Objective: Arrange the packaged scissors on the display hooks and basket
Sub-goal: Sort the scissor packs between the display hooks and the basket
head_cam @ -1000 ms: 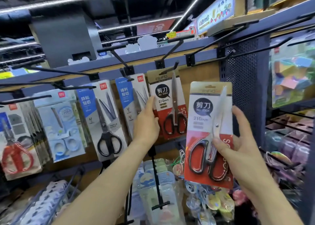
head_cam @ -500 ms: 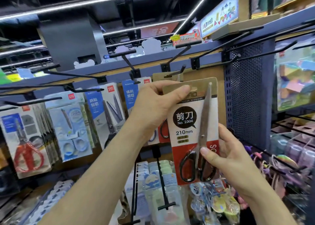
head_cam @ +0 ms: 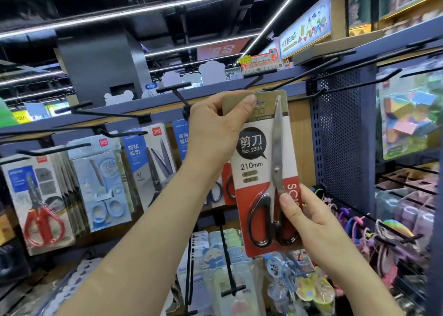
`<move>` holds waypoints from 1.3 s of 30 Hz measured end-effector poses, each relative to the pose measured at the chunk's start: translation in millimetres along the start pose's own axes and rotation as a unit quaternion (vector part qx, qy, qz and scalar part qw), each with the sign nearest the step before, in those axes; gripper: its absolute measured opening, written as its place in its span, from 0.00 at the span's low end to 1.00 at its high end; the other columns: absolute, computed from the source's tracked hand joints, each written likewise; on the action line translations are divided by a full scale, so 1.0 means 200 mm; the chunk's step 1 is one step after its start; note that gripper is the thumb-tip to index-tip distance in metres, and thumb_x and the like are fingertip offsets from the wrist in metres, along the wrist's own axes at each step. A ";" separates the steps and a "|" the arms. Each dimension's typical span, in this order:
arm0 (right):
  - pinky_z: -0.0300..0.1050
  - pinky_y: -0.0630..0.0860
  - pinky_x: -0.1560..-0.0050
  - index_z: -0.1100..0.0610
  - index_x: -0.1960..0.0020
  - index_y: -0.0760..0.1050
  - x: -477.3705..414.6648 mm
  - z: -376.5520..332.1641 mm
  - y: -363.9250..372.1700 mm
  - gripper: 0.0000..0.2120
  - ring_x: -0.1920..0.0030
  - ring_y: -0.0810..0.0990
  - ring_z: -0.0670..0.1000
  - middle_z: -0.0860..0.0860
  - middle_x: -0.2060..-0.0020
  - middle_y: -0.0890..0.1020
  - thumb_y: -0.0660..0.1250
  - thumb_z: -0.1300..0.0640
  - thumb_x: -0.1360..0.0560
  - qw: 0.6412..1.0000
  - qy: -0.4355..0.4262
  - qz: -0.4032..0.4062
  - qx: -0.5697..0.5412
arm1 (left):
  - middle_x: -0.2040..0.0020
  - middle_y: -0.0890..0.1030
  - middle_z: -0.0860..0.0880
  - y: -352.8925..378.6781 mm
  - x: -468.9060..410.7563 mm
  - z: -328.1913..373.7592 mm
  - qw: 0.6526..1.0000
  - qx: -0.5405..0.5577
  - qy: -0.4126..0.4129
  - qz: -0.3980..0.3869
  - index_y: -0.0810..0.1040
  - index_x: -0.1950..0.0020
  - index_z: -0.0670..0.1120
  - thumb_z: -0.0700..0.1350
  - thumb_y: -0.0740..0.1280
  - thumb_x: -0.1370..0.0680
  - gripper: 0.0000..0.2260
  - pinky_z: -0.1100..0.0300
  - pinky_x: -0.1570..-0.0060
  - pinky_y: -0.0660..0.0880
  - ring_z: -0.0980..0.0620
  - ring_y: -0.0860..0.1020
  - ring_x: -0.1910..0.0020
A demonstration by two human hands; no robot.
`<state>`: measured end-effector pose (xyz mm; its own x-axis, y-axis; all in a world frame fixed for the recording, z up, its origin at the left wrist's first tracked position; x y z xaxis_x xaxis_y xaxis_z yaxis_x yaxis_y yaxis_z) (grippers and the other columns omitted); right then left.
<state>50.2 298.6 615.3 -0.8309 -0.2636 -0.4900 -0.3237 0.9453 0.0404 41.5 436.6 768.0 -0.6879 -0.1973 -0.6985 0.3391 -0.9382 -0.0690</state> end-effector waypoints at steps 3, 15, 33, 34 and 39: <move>0.53 0.79 0.44 0.42 0.49 0.80 0.01 0.00 0.01 0.11 0.49 0.84 0.48 0.48 0.51 0.86 0.62 0.42 0.27 1.000 0.001 0.008 -0.015 | 0.60 0.86 0.47 0.00 -0.03 -0.03 0.997 0.019 -0.070 -0.017 0.82 0.57 0.49 0.45 0.70 0.22 0.04 0.52 0.59 0.82 0.47 0.85 0.61; 0.43 0.75 0.81 0.49 0.39 0.77 0.03 -0.05 -0.03 0.18 0.72 0.80 0.50 0.54 0.65 0.84 0.67 0.54 0.29 0.994 0.060 -0.049 -0.075 | 0.47 0.81 0.48 -0.03 -0.15 -0.21 0.995 -0.081 -0.050 0.021 0.78 0.51 0.53 0.45 0.70 0.22 0.03 0.48 0.53 0.82 0.48 0.83 0.52; 0.28 0.73 0.72 0.36 0.30 0.68 -0.32 0.10 0.06 0.23 0.57 0.83 0.56 0.46 0.44 0.80 0.62 0.59 0.18 0.993 0.009 0.076 0.093 | 0.56 0.84 0.50 -0.10 0.04 -0.59 0.970 -0.214 -0.113 -0.020 0.64 0.29 0.63 0.40 0.71 0.24 0.31 0.54 0.53 0.81 0.54 0.83 0.57; 0.27 0.73 0.71 0.37 0.28 0.66 -0.34 0.12 0.06 0.24 0.55 0.83 0.54 0.45 0.45 0.80 0.62 0.59 0.18 0.990 0.012 0.074 0.118 | 0.59 0.84 0.50 -0.11 0.04 -0.61 0.969 -0.220 -0.116 -0.014 0.65 0.29 0.63 0.40 0.72 0.25 0.31 0.58 0.57 0.79 0.54 0.82 0.60; 0.41 0.77 0.59 0.31 0.25 0.54 -0.36 0.20 0.07 0.33 0.58 0.80 0.46 0.44 0.45 0.79 0.64 0.57 0.20 0.960 0.074 -0.038 0.269 | 0.60 0.81 0.53 -0.12 0.02 -0.65 0.963 -0.245 -0.115 -0.002 0.67 0.26 0.57 0.36 0.69 0.23 0.29 0.75 0.65 0.73 0.64 0.78 0.63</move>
<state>123.1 339.2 615.5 -0.8821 -0.3217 -0.3442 -0.1378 0.8748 -0.4646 114.5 495.8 673.6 -0.7943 -0.3052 -0.5253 0.5600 -0.7030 -0.4383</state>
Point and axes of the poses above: each hand's wrist, its own x-axis away from the middle knuckle, its own y-axis out of the palm, z = x × y, the point moved 3 cm from there along -x, towards the middle knuckle
